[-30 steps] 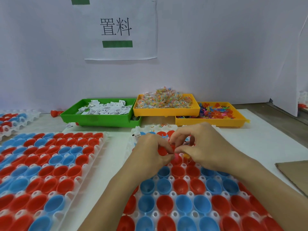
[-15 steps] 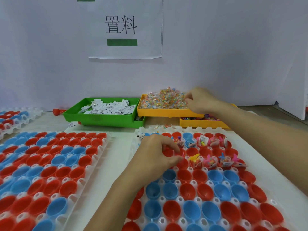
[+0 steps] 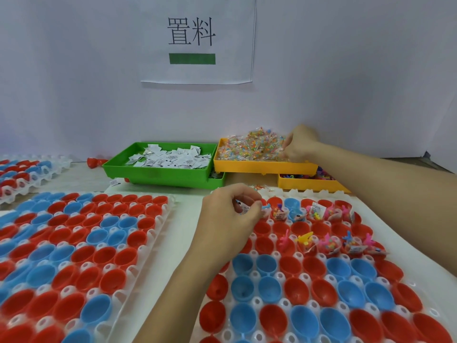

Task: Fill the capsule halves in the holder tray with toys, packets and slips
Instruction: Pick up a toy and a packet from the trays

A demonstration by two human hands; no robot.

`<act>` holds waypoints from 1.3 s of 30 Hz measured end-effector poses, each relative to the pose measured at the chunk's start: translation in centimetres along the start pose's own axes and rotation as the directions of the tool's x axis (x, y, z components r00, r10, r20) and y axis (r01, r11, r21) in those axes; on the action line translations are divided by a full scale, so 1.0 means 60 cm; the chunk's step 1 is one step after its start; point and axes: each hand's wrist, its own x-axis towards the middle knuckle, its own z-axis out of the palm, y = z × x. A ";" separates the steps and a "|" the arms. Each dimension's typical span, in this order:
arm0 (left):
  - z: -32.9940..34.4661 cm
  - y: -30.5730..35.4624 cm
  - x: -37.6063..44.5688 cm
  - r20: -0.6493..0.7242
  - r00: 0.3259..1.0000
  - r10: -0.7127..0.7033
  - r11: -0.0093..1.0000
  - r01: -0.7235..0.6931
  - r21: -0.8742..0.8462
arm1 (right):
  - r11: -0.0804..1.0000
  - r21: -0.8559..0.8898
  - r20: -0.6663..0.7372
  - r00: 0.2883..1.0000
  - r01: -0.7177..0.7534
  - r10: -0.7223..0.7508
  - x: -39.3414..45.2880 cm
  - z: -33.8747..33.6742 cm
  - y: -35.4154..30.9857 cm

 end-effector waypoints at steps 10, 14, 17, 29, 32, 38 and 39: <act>0.007 0.006 -0.002 -0.001 1.000 -0.011 0.996 0.011 -0.088 | 0.868 0.494 -0.057 0.998 0.043 -0.017 -0.107 -0.053 0.020; 0.007 0.009 -0.004 0.013 1.000 -0.011 0.987 0.012 -0.163 | 0.815 0.563 0.045 0.980 0.138 -0.196 -0.198 -0.076 0.023; 0.008 0.014 -0.005 0.045 0.999 0.014 0.981 -0.005 -0.193 | 0.784 0.595 0.084 0.956 0.178 -0.282 -0.253 -0.085 0.023; 0.022 0.016 -0.012 0.178 0.983 0.049 0.981 -0.014 -0.191 | 0.723 0.656 0.185 0.882 0.218 -0.434 -0.327 -0.073 0.036; 0.024 0.016 -0.012 0.135 0.989 0.058 0.984 -0.034 -0.172 | 0.706 0.678 0.167 0.893 0.205 -0.419 -0.332 -0.071 0.034; 0.024 0.018 -0.013 0.139 0.986 0.097 0.968 -0.061 -0.245 | 0.734 0.654 0.132 0.929 0.182 -0.347 -0.331 -0.068 0.034; 0.023 0.017 -0.012 0.139 0.987 0.084 0.962 -0.044 -0.271 | 0.732 0.659 0.129 0.932 0.174 -0.338 -0.330 -0.067 0.034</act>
